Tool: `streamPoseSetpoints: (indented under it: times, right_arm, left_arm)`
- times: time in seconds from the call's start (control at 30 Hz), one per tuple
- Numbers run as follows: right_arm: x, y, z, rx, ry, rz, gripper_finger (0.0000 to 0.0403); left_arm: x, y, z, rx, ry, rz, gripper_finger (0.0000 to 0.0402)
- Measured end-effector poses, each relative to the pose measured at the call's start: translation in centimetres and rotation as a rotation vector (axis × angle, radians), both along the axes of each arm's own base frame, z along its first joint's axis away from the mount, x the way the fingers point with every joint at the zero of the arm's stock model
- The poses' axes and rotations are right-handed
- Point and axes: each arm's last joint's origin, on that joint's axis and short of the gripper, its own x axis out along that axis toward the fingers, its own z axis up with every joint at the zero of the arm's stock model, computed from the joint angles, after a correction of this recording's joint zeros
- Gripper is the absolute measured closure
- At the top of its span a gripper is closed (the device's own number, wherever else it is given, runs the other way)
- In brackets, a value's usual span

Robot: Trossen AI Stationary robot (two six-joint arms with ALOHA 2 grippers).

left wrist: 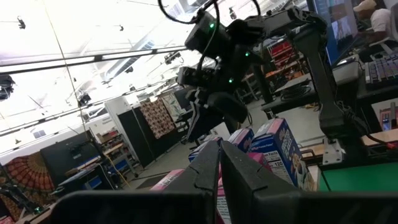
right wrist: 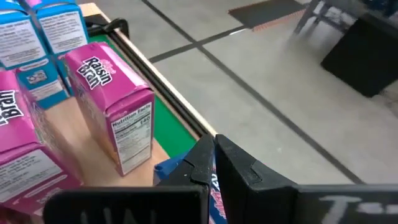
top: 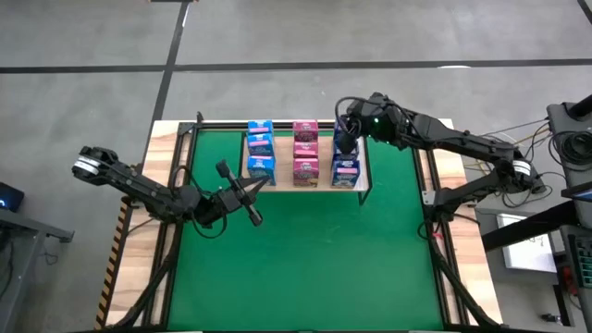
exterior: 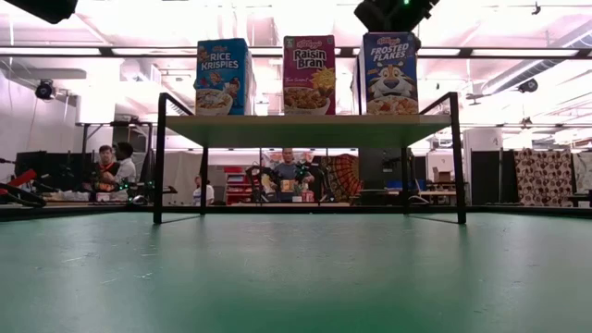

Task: Stack cereal on shelf
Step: Put the dark blue cereal box, aligned with the other dark blue cereal box on the shelf

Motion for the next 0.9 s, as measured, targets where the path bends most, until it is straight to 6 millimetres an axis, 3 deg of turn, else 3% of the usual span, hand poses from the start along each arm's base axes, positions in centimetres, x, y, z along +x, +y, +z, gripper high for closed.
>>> streamPoseSetpoints:
  times: [0.23, 0.9]
  right_arm:
    - [0.6, -1.1, -1.0, 0.033, 0.031, 0.002, 0.0394]
    - [0.8, -1.0, -1.2, 0.050, 0.031, 0.053, 0.0394]
  left_arm:
    - [0.0, 0.0, 0.0, 0.000, 0.000, -0.001, 0.0401]
    - [0.0, 0.0, 0.0, 0.001, 0.000, -0.001, 0.0401]
